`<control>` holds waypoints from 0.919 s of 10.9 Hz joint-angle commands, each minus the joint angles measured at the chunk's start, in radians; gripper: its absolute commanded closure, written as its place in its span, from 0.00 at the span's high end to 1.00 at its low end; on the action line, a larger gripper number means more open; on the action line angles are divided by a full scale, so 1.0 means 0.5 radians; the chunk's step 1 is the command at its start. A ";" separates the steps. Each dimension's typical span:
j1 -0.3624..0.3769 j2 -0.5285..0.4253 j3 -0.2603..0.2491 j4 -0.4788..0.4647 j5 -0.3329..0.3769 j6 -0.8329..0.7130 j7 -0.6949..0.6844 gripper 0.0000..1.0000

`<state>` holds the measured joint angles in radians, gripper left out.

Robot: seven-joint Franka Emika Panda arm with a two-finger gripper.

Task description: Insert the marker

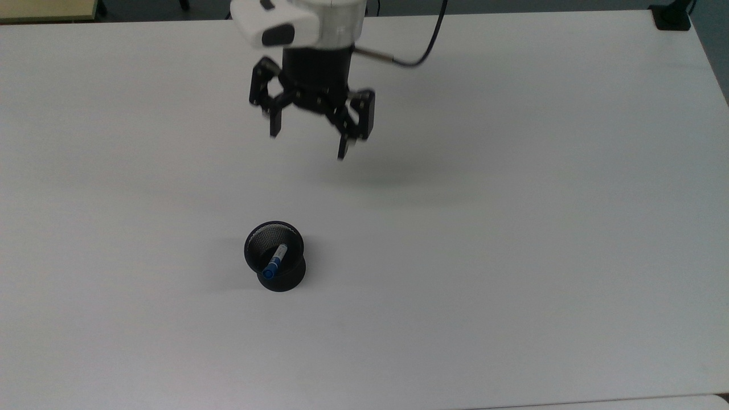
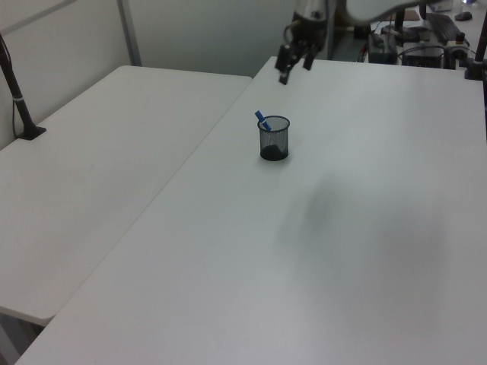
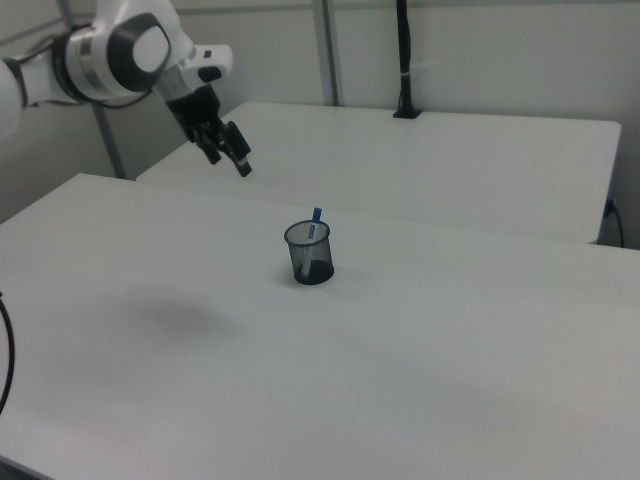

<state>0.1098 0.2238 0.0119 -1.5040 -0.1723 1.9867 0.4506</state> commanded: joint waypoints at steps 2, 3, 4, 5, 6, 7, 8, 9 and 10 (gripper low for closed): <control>-0.017 -0.294 -0.005 -0.262 0.154 -0.404 -0.575 1.00; -0.026 -0.328 -0.014 -0.259 0.194 -0.518 -0.624 1.00; -0.051 -0.392 -0.015 -0.278 0.197 -0.586 -0.631 1.00; -0.075 -0.435 -0.012 -0.311 0.197 -0.599 -0.631 1.00; -0.082 -0.457 -0.015 -0.348 0.197 -0.599 -0.631 1.00; -0.100 -0.478 -0.015 -0.351 0.200 -0.599 -0.631 1.00; -0.130 -0.478 -0.015 -0.348 0.203 -0.596 -0.631 1.00; -0.128 -0.475 -0.015 -0.339 0.203 -0.596 -0.631 1.00; -0.128 -0.475 -0.015 -0.342 0.203 -0.599 -0.628 1.00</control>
<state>0.0506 0.0150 0.0085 -1.6410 -0.0958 1.6916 0.1610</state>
